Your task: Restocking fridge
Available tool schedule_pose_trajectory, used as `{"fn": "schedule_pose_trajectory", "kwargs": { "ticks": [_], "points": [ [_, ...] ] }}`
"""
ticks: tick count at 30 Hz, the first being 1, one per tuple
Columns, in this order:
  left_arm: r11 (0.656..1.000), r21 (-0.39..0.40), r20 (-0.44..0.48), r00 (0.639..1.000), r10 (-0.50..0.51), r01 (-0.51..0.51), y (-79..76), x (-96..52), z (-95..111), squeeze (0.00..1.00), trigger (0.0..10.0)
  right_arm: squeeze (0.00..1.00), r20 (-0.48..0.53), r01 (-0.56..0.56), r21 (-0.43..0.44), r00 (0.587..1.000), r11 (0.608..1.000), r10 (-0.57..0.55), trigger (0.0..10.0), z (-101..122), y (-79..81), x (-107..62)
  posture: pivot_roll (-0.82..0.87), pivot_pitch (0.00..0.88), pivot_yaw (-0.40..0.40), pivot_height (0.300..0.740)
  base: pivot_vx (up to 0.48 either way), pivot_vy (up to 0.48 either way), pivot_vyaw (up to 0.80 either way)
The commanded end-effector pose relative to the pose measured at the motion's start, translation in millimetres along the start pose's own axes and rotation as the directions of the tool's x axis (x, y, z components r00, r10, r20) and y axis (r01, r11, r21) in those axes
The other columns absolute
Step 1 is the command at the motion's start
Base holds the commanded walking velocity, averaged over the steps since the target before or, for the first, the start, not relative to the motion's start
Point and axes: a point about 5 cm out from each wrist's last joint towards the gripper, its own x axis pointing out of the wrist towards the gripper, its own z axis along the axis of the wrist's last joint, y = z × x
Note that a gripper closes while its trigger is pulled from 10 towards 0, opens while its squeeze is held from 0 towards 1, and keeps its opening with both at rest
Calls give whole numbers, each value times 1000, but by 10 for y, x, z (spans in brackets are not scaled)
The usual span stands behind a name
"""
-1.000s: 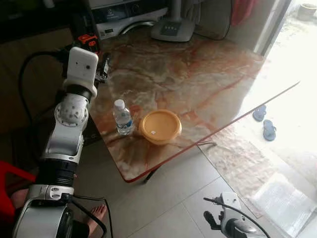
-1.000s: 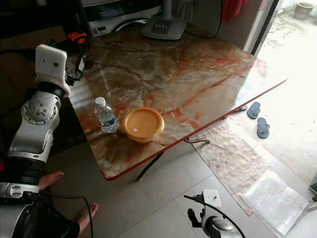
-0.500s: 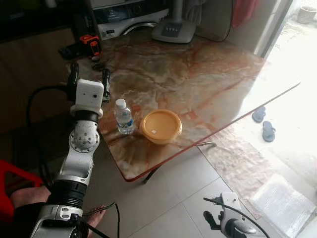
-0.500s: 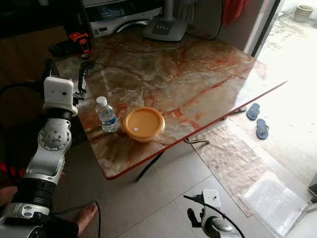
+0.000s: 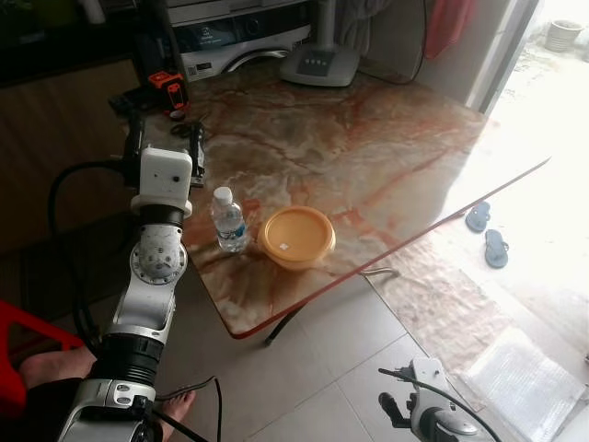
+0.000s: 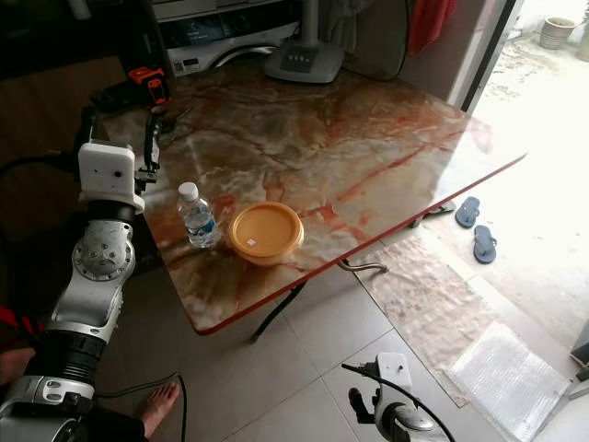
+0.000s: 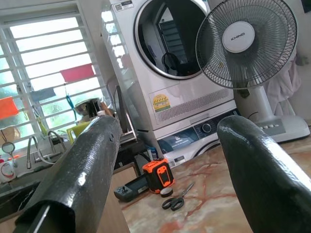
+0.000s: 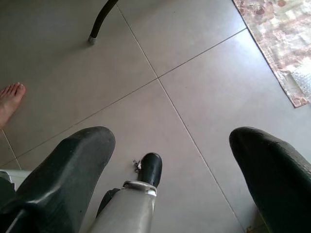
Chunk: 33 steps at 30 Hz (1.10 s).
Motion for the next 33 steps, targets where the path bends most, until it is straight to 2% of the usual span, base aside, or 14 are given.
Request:
{"fn": "schedule_pose_trajectory", "kwargs": {
  "ticks": [1,11,13,18,21,23,25,26,27,29,30,31,32,33],
  "points": [
    [1000,-1,16,1000,6,-6,1,31,25,0,10000,0,-4,2,1,1000,1000,-2,10000,-9,-1,-1,-81,58,-12,740,296,0,0],
    [1000,-24,39,999,-10,11,-21,65,88,0,10000,0,-4,-1,-1,1000,1000,1,10000,-2,2,0,-78,65,-11,740,295,0,0],
    [999,-40,48,998,-31,33,-41,72,107,0,10000,0,-4,-1,0,1000,1000,1,10000,-2,1,0,-76,66,-12,740,296,0,0],
    [977,-123,49,984,-170,175,-194,73,142,0,10000,0,-5,-3,-2,1000,1000,3,10000,-2,2,0,-72,68,-12,740,0,0,0],
    [964,-159,97,975,-200,213,-215,129,275,0,10000,0,-4,-4,-1,1000,1000,4,10000,-1,4,1,-72,68,-12,740,0,0,0],
    [965,-149,107,974,-202,216,-209,167,323,0,10000,0,-4,-4,0,1000,1000,4,10000,-2,4,1,-72,71,-11,740,0,0,0],
    [943,-221,94,967,-235,251,-238,239,389,0,10000,0,-5,-5,-1,1000,1000,5,10000,-3,4,1,-71,71,-12,740,0,0,0],
    [907,-294,69,953,-296,303,-263,326,467,0,10000,0,-5,-5,-1,1000,1000,5,10000,-2,5,1,-70,72,-11,740,0,0,0],
    [845,-377,55,920,-387,378,-287,424,590,0,10000,0,-6,-5,-1,1000,1000,5,10000,-2,7,1,-64,73,-8,740,0,0,0],
    [813,-405,53,898,-437,419,-264,477,667,0,10000,0,-6,-6,-1,1000,1000,6,10000,-3,8,2,-64,73,-8,740,0,0,0],
    [777,-411,30,858,-512,478,-203,532,737,0,10000,0,-9,-7,-12,1000,1000,7,10000,-1,7,2,-57,73,-7,740,0,0,0],
    [777,-411,30,858,-512,478,-203,532,737,0,10000,0,-9,-7,-12,1000,1000,7,10000,-1,7,2,-57,73,-7,740,0,0,0],
    [755,-408,-36,817,-575,514,-171,545,726,0,10000,0,-11,-8,-14,1000,1000,8,10000,0,8,2,-40,72,-2,740,0,0,0],
    [755,-408,-36,817,-575,514,-171,545,726,0,10000,0,-11,-8,-14,1000,1000,8,10000,0,8,2,-40,72,-2,740,0,0,0]
  ]
}}
